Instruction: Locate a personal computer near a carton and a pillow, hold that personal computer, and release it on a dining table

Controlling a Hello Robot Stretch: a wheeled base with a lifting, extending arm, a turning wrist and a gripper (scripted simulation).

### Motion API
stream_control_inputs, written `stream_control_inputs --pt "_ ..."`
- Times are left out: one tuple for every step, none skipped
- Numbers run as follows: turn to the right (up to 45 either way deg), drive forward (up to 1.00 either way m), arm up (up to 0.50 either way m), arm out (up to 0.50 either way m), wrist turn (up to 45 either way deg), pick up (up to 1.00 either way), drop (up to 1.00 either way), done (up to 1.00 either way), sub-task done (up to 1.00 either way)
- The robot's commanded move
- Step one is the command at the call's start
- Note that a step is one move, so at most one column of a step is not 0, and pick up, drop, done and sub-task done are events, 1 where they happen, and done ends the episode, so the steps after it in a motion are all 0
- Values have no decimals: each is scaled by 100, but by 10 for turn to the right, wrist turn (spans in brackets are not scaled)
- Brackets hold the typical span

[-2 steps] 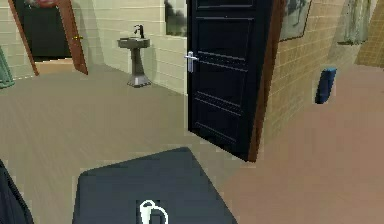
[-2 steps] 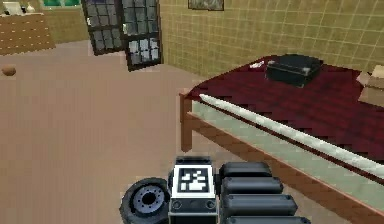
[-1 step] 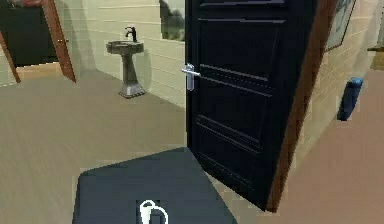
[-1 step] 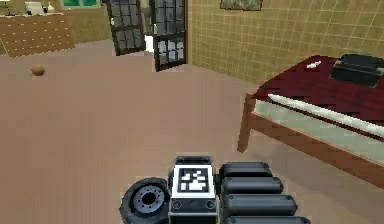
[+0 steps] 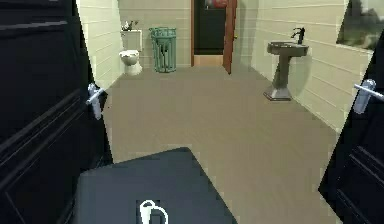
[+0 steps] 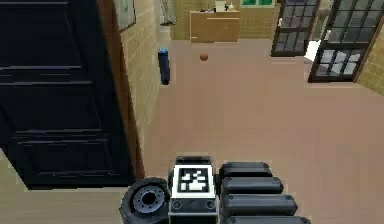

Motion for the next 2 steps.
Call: stream_control_inputs --pt "0 85 0 0 0 0 0 0 0" --pt "30 0 0 0 0 0 0 0 0"
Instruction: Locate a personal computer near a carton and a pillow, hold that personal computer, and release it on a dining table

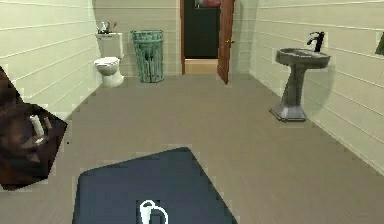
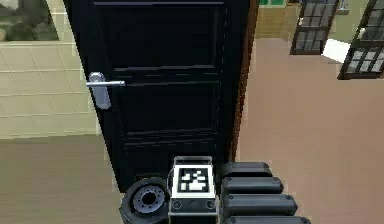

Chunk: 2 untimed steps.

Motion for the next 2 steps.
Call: stream_control_inputs --pt "0 100 0 0 0 0 0 0 0" --pt "0 100 0 0 0 0 0 0 0"
